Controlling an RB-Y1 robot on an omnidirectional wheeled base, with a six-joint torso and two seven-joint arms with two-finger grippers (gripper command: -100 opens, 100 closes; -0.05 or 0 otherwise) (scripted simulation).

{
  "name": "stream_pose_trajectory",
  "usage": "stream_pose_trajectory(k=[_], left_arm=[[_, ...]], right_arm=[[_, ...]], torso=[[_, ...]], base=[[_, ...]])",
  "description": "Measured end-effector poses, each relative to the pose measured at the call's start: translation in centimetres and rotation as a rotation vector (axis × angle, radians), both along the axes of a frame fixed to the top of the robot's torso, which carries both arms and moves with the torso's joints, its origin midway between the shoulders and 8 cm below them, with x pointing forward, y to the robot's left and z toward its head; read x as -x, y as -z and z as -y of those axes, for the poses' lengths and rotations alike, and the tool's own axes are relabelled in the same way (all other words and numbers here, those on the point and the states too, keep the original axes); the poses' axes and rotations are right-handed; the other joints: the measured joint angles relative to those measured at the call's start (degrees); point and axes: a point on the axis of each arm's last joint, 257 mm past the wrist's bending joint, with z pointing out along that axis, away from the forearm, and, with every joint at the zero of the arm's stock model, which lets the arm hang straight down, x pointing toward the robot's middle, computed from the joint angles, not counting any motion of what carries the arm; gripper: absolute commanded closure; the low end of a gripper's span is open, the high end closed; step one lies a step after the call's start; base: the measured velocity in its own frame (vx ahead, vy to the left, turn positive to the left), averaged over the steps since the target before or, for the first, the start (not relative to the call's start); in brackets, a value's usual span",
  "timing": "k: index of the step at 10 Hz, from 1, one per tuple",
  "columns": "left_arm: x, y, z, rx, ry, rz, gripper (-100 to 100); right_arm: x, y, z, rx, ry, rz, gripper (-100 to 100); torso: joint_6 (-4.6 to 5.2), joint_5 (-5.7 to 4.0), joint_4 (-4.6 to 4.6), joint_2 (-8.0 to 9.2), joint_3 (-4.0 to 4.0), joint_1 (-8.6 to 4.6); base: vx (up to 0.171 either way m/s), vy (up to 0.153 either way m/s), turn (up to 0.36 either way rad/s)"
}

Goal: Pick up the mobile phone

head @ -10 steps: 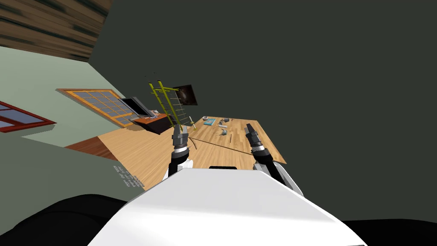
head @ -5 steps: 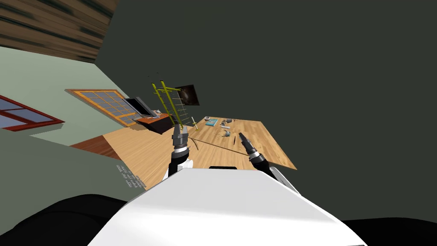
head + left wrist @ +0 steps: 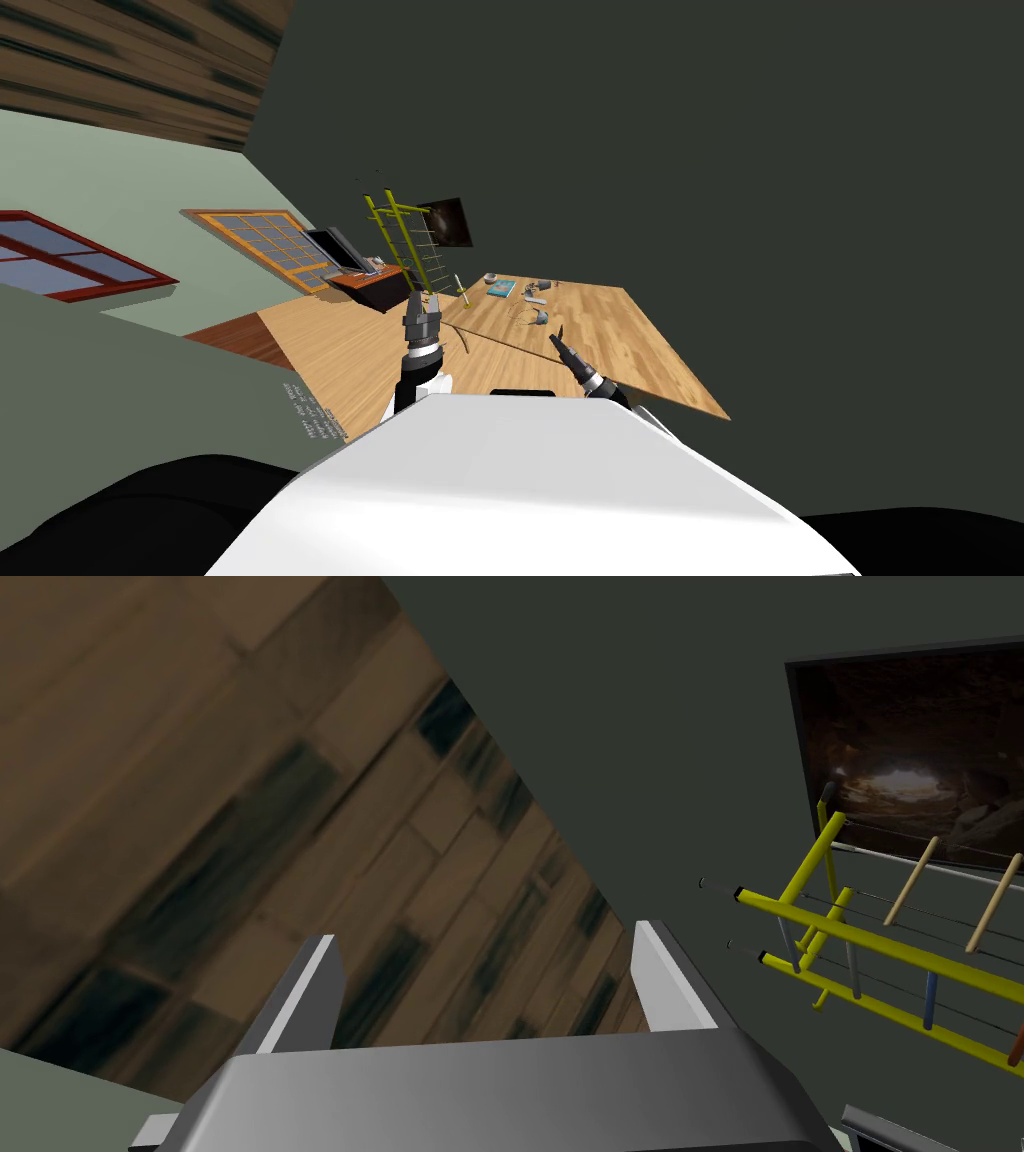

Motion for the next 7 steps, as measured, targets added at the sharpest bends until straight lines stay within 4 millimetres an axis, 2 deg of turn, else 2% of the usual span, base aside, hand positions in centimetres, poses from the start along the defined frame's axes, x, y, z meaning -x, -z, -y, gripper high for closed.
stream_pose_trajectory(k=[1,2,7], left_arm=[[0.0,0.0,0.0,0.000,0.000,0.000,0],[0.0,0.0,0.0,0.000,0.000,0.000,0],[0.0,0.0,0.0,0.000,0.000,0.000,0]], right_arm=[[0.8,0.8,-0.4,0.019,-0.020,-0.020,-100],[1.8,2.6,-1.1,0.050,-0.049,-0.053,-100],[5.9,8.6,-0.7,0.162,-0.147,-0.166,-100]], torso=[[0.01,0.00,0.01,0.09,0.04,-0.03],[0.00,-0.01,0.03,0.15,0.08,-0.04],[0.01,-0.02,0.03,0.16,0.08,-0.10]], base=[[0.042,0.068,0.076],[0.042,0.048,0.027],[0.049,0.055,0.071]])
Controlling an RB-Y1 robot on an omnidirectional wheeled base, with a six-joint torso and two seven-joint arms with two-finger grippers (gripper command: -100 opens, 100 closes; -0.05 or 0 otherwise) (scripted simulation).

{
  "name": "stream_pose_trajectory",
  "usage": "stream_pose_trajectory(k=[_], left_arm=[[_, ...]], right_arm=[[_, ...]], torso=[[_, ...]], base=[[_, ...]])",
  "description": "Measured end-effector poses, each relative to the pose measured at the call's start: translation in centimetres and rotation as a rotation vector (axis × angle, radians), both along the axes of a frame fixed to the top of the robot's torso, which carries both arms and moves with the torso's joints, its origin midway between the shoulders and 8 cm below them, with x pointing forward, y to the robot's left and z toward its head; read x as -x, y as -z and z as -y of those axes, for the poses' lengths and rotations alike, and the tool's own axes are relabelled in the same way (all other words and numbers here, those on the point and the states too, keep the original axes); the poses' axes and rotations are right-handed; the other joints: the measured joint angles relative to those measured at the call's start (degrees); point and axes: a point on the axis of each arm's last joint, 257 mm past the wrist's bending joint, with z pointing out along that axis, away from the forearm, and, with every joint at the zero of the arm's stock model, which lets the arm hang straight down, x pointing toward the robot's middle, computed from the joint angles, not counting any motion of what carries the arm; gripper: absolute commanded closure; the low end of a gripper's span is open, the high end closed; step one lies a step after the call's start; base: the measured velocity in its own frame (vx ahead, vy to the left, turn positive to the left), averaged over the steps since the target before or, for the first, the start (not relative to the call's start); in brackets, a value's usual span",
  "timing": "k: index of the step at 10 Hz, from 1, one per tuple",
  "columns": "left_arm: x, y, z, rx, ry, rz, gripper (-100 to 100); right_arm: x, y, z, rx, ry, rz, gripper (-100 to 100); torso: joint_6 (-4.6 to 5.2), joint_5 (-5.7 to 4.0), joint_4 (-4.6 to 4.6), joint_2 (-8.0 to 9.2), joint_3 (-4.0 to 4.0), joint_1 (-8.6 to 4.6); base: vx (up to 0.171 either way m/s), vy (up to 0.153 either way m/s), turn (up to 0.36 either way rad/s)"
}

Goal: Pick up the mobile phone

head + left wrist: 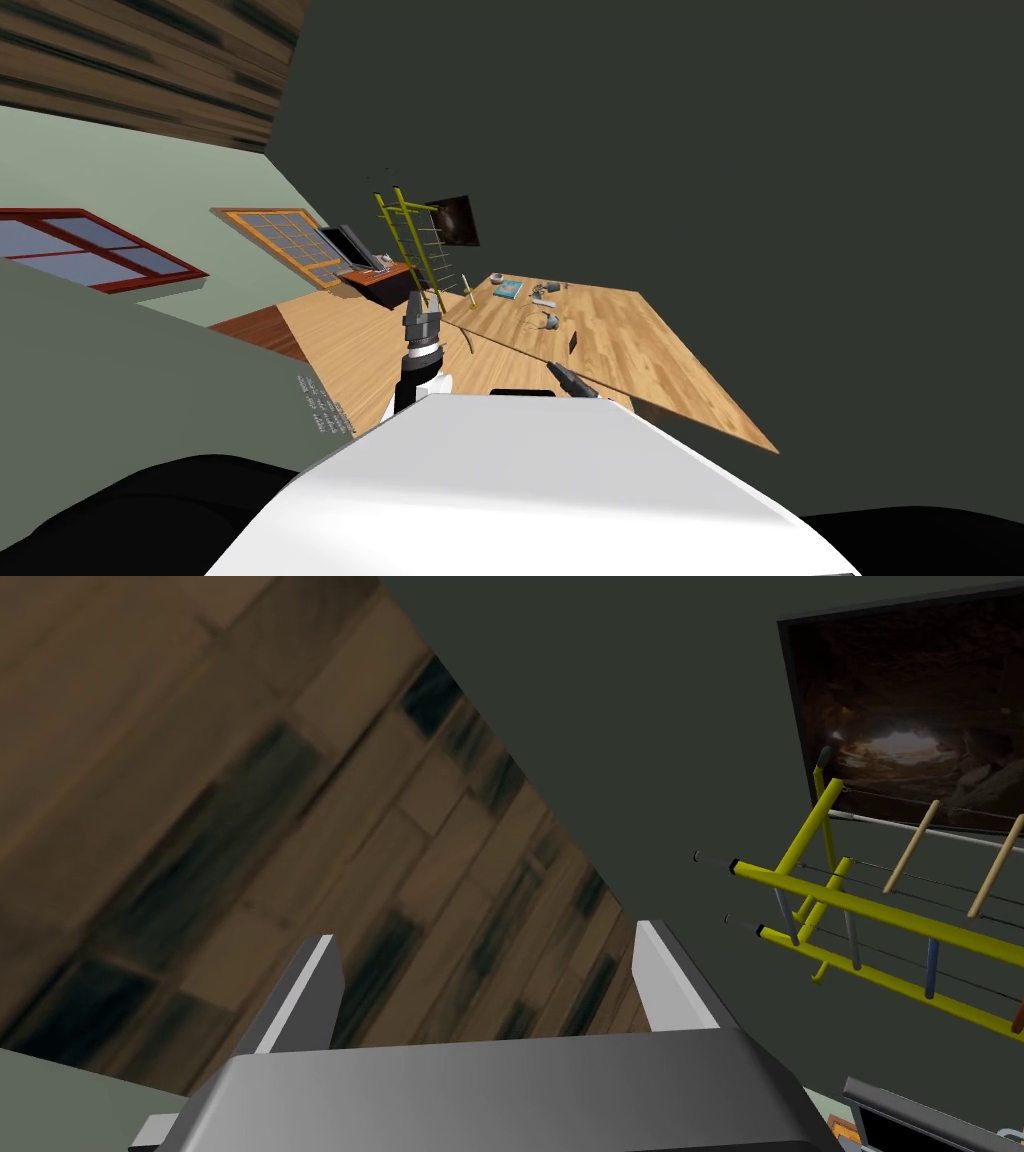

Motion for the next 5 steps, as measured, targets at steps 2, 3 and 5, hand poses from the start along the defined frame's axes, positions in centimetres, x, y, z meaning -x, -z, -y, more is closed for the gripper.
stream_pose_trajectory(k=[2,3,5], left_arm=[[0.0,0.0,0.0,0.000,0.000,0.000,0],[0.0,0.0,0.0,0.000,0.000,0.000,0],[0.0,0.0,0.0,0.000,0.000,0.000,0]], right_arm=[[2.0,2.4,0.4,0.050,-0.042,-0.049,-100],[3.2,3.7,1.0,0.081,-0.065,-0.079,-100],[5.5,5.9,1.9,0.138,-0.108,-0.129,-100]], torso=[[0.01,0.00,0.01,0.07,0.04,-0.03],[-0.02,-0.01,0.01,0.02,0.01,-0.02],[-0.01,-0.01,0.01,0.04,0.03,0.00]], base=[[0.042,0.051,0.083],[0.041,0.045,0.061],[0.036,0.057,0.089]])
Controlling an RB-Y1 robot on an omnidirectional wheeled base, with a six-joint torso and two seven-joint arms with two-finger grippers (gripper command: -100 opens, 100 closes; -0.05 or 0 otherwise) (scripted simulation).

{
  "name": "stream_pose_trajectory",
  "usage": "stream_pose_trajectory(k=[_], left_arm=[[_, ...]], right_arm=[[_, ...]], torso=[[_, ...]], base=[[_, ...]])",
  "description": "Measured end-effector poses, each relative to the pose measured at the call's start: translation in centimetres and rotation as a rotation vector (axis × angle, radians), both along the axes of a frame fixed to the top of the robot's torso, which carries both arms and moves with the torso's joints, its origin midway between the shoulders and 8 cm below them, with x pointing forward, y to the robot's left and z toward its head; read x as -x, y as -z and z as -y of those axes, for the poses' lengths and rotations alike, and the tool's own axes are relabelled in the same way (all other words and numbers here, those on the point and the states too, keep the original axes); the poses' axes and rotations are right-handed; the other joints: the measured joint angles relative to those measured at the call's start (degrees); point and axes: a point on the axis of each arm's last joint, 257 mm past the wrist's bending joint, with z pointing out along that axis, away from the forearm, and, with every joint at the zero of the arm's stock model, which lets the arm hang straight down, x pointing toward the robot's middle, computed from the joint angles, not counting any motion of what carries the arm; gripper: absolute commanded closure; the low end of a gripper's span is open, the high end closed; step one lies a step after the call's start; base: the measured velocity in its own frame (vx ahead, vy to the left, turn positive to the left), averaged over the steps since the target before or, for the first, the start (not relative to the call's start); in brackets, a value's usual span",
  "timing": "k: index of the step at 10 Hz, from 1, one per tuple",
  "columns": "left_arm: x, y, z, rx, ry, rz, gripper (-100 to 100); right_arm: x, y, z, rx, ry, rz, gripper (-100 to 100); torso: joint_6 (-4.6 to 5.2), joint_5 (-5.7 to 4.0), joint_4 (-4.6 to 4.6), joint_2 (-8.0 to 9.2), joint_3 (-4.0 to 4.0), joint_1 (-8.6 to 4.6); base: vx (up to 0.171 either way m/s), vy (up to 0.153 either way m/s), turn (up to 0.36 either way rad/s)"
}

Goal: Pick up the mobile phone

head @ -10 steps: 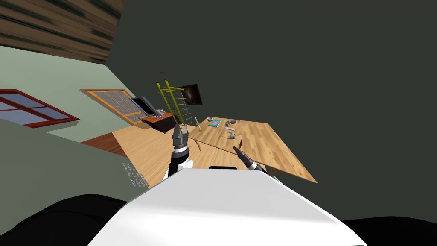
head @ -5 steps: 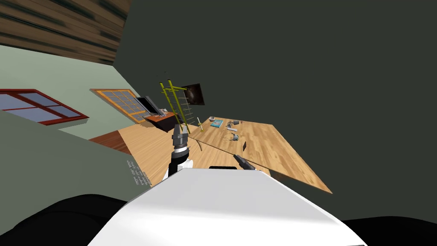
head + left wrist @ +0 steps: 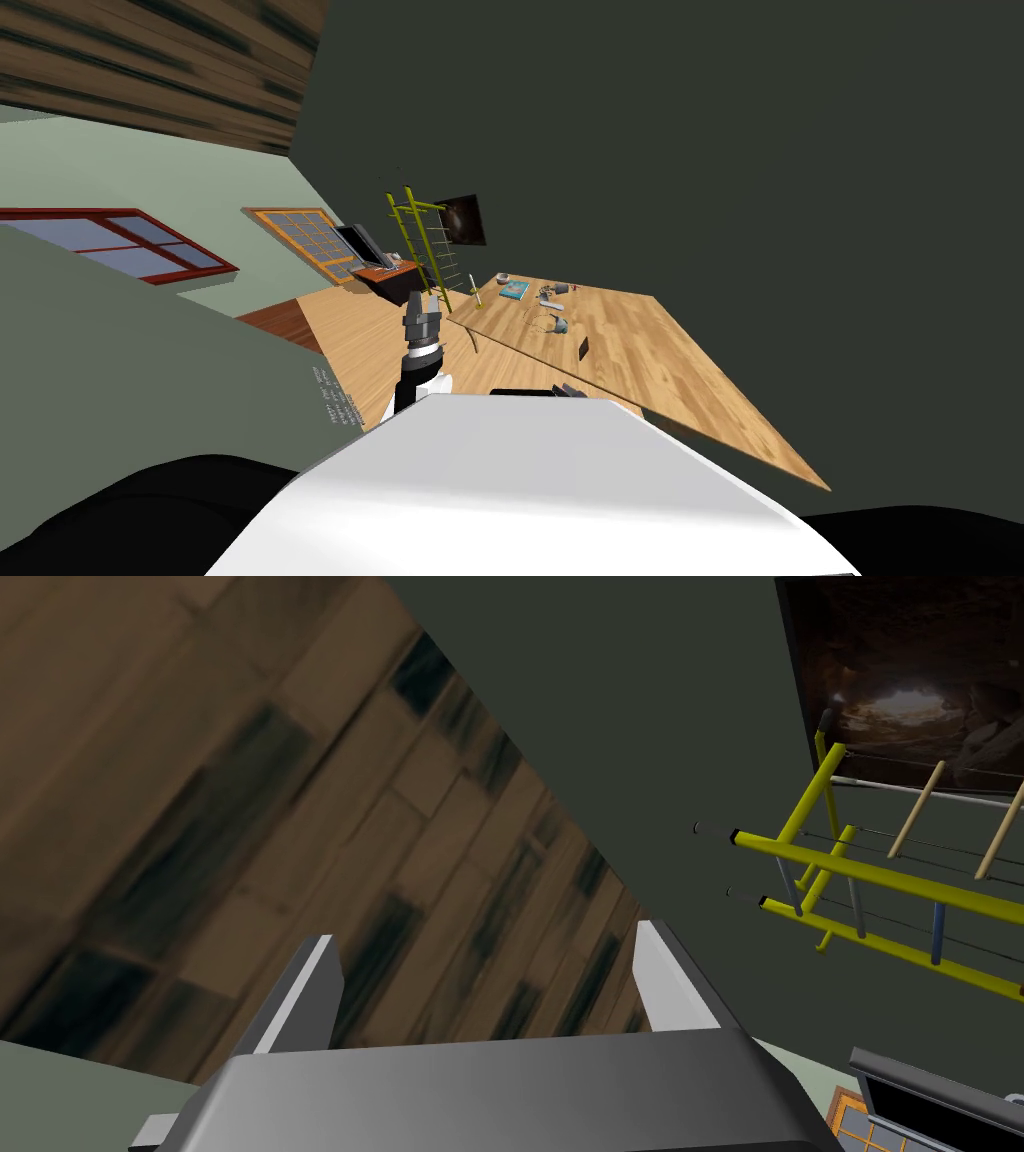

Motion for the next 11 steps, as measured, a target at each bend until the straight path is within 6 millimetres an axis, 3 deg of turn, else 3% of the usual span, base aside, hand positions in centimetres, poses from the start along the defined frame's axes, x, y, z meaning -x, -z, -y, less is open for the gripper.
stream_pose_trajectory(k=[3,7,11], left_arm=[[0.0,0.0,0.0,0.000,0.000,0.000,0],[0.0,0.0,0.0,0.000,0.000,0.000,0],[0.0,0.0,0.0,0.000,0.000,0.000,0]], right_arm=[[3.1,2.8,2.0,0.081,-0.059,-0.065,-100],[7.3,6.1,6.1,0.209,-0.141,-0.157,-100],[11.8,9.0,12.9,0.376,-0.230,-0.265,-100]], torso=[[0.02,0.00,0.01,0.03,0.02,-0.05],[0.02,-0.01,0.01,0.05,0.03,-0.06],[0.00,0.01,0.01,0.04,0.02,-0.03]], base=[[0.035,0.051,0.113],[0.031,0.045,0.116],[0.033,0.051,0.151]])
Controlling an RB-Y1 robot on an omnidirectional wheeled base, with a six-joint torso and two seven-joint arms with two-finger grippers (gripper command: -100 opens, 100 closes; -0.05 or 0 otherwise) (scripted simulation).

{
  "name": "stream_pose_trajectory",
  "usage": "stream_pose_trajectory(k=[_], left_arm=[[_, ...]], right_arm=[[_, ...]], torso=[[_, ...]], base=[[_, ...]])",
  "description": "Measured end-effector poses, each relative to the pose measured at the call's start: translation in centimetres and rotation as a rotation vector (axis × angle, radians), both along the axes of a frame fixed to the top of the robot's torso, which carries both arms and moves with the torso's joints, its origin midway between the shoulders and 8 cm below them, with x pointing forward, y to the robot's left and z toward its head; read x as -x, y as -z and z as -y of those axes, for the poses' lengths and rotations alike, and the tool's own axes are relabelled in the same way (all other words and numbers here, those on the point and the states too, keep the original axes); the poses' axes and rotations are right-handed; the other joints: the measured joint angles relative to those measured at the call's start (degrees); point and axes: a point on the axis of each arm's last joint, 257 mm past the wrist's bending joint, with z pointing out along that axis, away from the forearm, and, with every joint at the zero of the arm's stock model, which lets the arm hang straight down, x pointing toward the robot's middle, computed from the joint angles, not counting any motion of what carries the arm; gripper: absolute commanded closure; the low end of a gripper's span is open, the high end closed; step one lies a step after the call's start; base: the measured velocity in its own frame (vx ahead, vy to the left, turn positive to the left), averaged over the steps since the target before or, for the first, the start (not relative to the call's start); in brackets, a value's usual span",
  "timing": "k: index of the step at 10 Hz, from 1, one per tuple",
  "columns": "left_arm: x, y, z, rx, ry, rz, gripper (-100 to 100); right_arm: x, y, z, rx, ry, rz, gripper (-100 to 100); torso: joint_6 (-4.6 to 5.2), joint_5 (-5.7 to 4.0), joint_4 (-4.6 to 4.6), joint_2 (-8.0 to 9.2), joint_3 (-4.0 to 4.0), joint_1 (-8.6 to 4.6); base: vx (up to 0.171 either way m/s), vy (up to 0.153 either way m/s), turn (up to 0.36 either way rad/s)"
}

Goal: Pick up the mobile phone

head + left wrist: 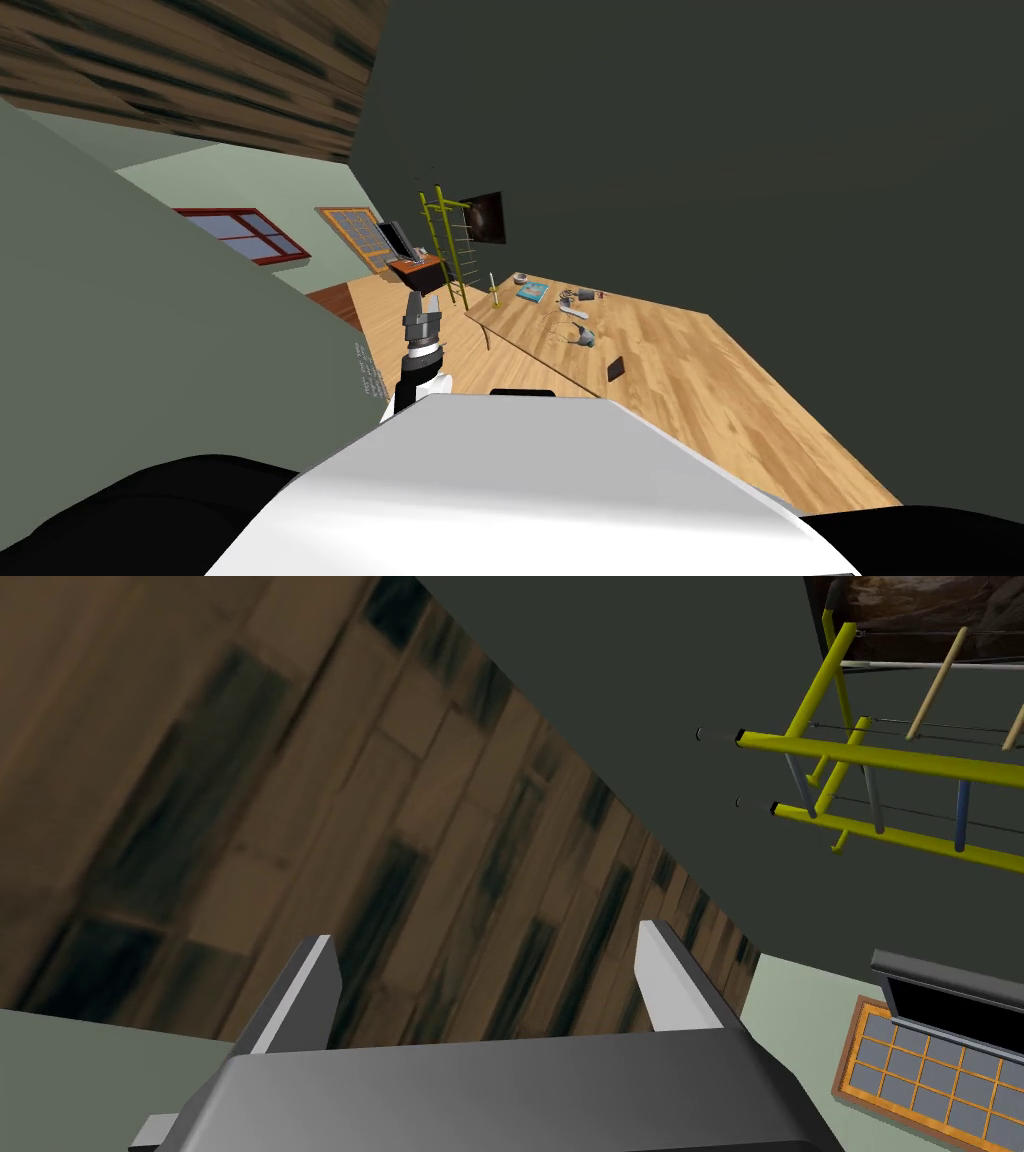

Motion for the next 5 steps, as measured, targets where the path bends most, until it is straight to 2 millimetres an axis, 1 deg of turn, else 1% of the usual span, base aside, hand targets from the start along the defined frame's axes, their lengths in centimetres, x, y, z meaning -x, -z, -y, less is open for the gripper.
stream_pose_trajectory(k=[1,2,3,4,5], left_arm=[[0.0,0.0,0.0,0.000,0.000,0.000,0],[0.0,0.0,0.0,0.000,0.000,0.000,0],[0.0,0.0,0.0,0.000,0.000,0.000,0],[0.0,0.0,0.0,0.000,0.000,0.000,0],[0.0,0.0,0.0,0.000,0.000,0.000,0]], right_arm=[[0.9,0.2,1.2,0.030,-0.017,-0.016,-100],[1.9,0.9,3.1,0.075,-0.040,-0.039,-100],[2.5,1.1,4.2,0.102,-0.056,-0.052,-100],[3.3,1.1,5.7,0.137,-0.073,-0.072,-100],[3.6,1.1,6.8,0.166,-0.089,-0.084,-100]], torso=[[0.04,-0.01,0.01,0.03,0.02,-0.01],[0.00,-0.01,0.01,0.04,0.02,0.03],[0.04,-0.01,0.02,0.07,0.04,0.01],[0.01,0.00,0.02,0.06,0.04,0.03],[0.03,-0.01,0.02,0.06,0.04,-0.01]], base=[[0.019,0.058,0.182],[0.013,0.047,0.082],[0.018,0.052,0.142],[0.017,0.035,0.095],[0.021,0.057,0.227]])
